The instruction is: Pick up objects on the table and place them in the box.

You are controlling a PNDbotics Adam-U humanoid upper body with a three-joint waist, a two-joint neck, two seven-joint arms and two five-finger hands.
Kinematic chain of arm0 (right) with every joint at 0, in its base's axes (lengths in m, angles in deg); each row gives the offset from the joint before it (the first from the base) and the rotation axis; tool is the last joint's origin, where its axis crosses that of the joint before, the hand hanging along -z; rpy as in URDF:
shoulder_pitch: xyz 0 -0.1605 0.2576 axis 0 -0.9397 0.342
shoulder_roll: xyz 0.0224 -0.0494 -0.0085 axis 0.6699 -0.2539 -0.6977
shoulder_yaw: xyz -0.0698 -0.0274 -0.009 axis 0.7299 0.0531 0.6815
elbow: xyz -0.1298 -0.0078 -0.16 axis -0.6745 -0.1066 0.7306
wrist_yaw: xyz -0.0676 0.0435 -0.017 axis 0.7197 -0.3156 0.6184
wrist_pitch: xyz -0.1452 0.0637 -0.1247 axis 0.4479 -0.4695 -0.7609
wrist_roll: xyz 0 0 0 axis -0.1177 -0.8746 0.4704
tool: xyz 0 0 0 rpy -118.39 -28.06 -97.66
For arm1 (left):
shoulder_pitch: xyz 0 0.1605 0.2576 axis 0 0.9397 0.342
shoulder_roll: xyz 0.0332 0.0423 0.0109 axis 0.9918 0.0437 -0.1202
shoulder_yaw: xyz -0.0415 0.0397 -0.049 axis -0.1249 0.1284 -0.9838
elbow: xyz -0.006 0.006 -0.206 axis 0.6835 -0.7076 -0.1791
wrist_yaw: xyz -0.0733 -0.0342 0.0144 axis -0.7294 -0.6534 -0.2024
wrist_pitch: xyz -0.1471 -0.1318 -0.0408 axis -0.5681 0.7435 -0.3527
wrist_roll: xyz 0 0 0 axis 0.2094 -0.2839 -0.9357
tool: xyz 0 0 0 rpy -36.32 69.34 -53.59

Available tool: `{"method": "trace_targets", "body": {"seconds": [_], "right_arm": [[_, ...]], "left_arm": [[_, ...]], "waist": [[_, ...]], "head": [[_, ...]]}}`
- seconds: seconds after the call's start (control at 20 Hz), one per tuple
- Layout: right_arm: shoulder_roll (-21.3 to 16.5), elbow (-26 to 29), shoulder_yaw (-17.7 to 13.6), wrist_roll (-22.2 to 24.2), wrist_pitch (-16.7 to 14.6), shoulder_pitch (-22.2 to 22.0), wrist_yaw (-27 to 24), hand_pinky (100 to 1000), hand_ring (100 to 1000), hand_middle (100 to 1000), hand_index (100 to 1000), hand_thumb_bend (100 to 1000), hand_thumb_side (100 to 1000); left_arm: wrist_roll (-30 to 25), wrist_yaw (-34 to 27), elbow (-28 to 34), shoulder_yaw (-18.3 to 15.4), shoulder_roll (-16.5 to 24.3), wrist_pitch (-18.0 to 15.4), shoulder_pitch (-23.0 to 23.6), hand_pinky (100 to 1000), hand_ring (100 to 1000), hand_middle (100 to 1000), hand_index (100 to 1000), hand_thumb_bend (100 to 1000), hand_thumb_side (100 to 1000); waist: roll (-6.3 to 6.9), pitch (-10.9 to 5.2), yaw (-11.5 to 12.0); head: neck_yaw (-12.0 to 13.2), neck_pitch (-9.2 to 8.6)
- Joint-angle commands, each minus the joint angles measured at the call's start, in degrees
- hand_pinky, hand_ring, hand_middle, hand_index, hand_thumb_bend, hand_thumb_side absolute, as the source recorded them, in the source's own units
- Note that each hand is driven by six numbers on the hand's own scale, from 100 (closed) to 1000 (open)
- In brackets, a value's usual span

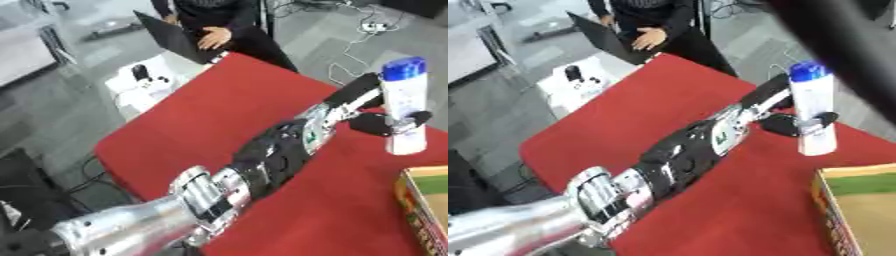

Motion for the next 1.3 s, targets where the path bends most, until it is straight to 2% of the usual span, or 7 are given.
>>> {"method": "trace_targets", "body": {"seconds": [0.05, 0.6, 0.65, 0.7, 0.75, 0.85, 1.3], "right_arm": [[-2.37, 1.05, -0.09, 1.48, 1.27, 2.03, -2.25, 105, 287, 339, 444, 100, 939], [-3.92, 1.05, -0.34, 5.46, 2.88, 6.88, -10.07, 114, 288, 338, 455, 100, 935], [-4.0, 1.05, -0.44, 5.65, 2.74, 6.86, -10.47, 116, 288, 338, 453, 100, 934], [-4.02, 1.05, -0.55, 5.82, 2.54, 6.75, -10.79, 116, 288, 338, 453, 100, 934], [-4.04, 1.05, -0.64, 6.02, 2.35, 6.55, -10.94, 115, 288, 338, 444, 100, 934], [-3.85, 1.05, -0.83, 6.41, 1.89, 5.77, -10.89, 113, 288, 338, 441, 100, 935], [-2.64, 1.05, -1.77, 6.72, -0.41, -0.32, -5.12, 103, 288, 338, 403, 102, 940]], "left_arm": [[0.92, 0.93, 0.71, -0.26, -0.47, -0.79, -1.45, 100, 100, 100, 392, 222, 712], [1.07, 4.57, 0.13, 1.46, -4.71, -6.71, -1.77, 100, 100, 100, 397, 240, 717], [-0.45, 6.36, -0.09, 2.23, -4.56, -6.88, -1.78, 100, 100, 328, 574, 260, 895], [-2.51, 9.12, -0.2, 2.8, -4.42, -6.61, -1.74, 100, 100, 269, 549, 249, 855], [-4.25, 11.8, -0.16, 3.06, -4.32, -6.24, -1.55, 572, 455, 676, 724, 369, 1000], [-6.64, 16.66, 0.42, 2.98, -4.14, -5.92, -1.03, 746, 550, 756, 831, 464, 1000], [-6.06, -2.89, 11.02, 3.52, 7.91, -7.0, 1.84, 750, 591, 773, 928, 483, 1000]], "waist": [[0.24, -0.41, -0.57], [1.55, 0.48, -3.9], [1.55, 0.44, -3.85], [1.49, 0.4, -3.74], [1.38, 0.36, -3.53], [1.06, 0.2, -2.85], [0.15, -0.31, 2.56]], "head": [[3.93, -1.56], [7.79, -2.47], [7.72, -2.41], [7.56, -2.39], [7.32, -2.4], [6.29, -2.41], [-1.52, -1.71]]}}
